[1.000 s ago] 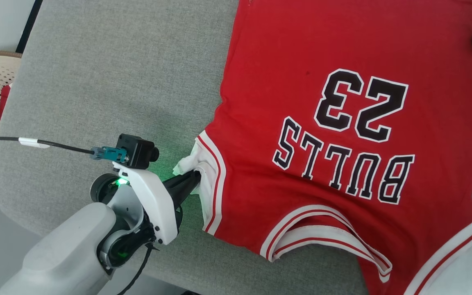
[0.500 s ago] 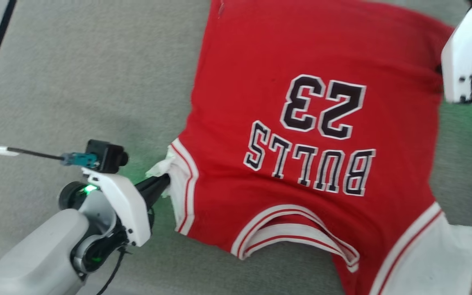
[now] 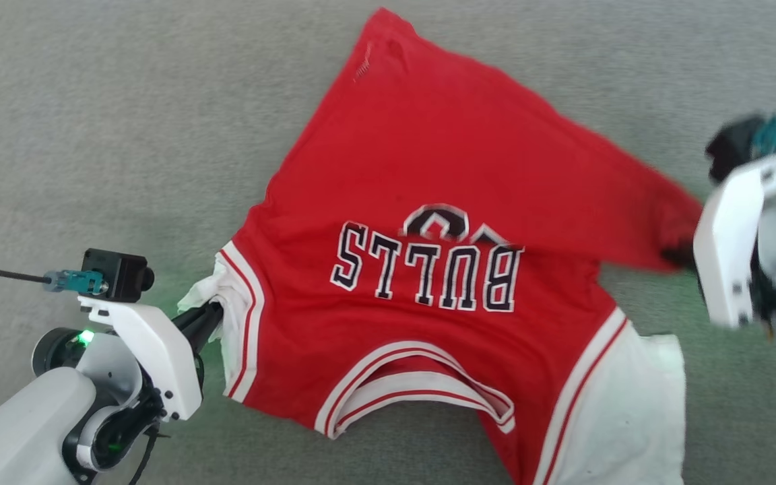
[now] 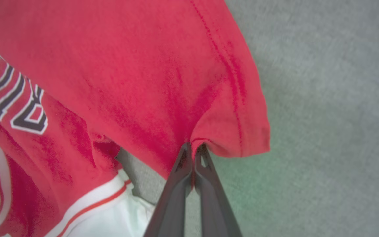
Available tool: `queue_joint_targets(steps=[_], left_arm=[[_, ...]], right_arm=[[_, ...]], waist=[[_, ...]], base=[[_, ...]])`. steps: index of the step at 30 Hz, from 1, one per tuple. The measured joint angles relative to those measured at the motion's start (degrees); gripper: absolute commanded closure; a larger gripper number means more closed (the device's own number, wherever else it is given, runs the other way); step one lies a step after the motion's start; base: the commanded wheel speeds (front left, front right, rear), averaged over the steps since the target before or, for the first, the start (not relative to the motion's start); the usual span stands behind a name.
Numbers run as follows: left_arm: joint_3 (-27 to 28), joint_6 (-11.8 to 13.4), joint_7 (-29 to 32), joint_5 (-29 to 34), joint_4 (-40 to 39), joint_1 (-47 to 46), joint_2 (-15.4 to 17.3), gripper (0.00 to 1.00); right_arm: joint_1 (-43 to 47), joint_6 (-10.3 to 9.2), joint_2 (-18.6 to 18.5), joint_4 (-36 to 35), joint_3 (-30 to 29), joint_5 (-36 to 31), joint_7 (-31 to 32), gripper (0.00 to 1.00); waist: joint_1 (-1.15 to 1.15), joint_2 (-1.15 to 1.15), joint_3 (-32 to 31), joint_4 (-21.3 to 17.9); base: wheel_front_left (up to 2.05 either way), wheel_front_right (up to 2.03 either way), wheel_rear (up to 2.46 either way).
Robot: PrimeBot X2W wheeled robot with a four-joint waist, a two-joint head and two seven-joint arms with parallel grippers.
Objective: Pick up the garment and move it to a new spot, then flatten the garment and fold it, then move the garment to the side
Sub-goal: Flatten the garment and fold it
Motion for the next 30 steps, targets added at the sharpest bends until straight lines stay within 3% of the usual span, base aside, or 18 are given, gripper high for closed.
queue_joint_targets(steps=[8, 12, 16, 17, 18, 19, 20, 25, 30], left_arm=[[0.2, 1.1, 0.5, -0.2, -2.6, 0.3, 1.2, 1.00], [0.2, 1.2, 0.7, -0.1, -3.0, 0.3, 1.2, 1.00], [0.2, 1.1, 0.7, -0.1, -2.9, 0.2, 1.2, 1.00], [0.2, 1.0, 0.7, -0.1, -2.8, 0.1, 1.0, 1.00], [0.2, 0.9, 0.7, -0.1, -2.7, 0.0, 0.9, 1.00], [0.2, 0.9, 0.6, -0.1, -2.6, 0.0, 0.8, 1.00], [0.2, 0.7, 0.6, -0.1, -2.5, -0.1, 0.7, 1.00], [0.2, 0.5, 0.4, -0.2, -1.7, 0.0, 0.5, 1.00], [0.1, 0.4, 0.2, -0.3, -1.5, 0.4, 0.4, 1.00]], right_arm=[[18.1, 0.00, 4.3, -13.7, -7.2, -1.2, 4.8, 1.00], [23.4, 0.01, 7.4, -15.4, -8.3, -3.8, 3.9, 1.00], [24.4, 0.01, 8.9, -13.0, -7.6, -6.0, -1.3, 1.00], [24.4, 0.02, 9.0, -12.1, -7.3, -6.3, -2.7, 0.84], [24.4, 0.03, 9.1, -11.2, -7.1, -6.6, -4.2, 0.76], [24.3, 0.11, 9.2, -10.3, -7.0, -6.9, -5.5, 0.50], [24.2, 0.19, 9.1, -9.8, -6.5, -7.3, -6.3, 0.00], [23.8, 0.29, 8.9, -10.9, -5.3, -7.3, -7.1, 0.00], [24.1, 0.15, 8.2, -17.1, -8.3, -7.3, -5.4, 0.00]], waist=[[0.00, 0.00, 0.0, -2.3], [0.00, 0.00, 0.6, -2.4], [0.00, 0.00, 1.2, -2.2], [0.00, 0.00, 1.3, -2.2], [0.00, 0.00, 1.4, -2.2], [0.00, 0.00, 1.4, -2.1], [0.00, 0.00, 1.4, -2.1], [0.00, 0.00, 0.9, -2.3], [0.00, 0.00, -0.3, -2.4]], base=[[0.00, 0.00, 0.00], [0.00, 0.00, 0.00], [0.00, 0.00, 0.00], [0.00, 0.00, 0.00], [0.00, 0.00, 0.00], [0.00, 0.00, 0.00], [0.00, 0.00, 0.00], [0.00, 0.00, 0.00], [0.00, 0.00, 0.00]])
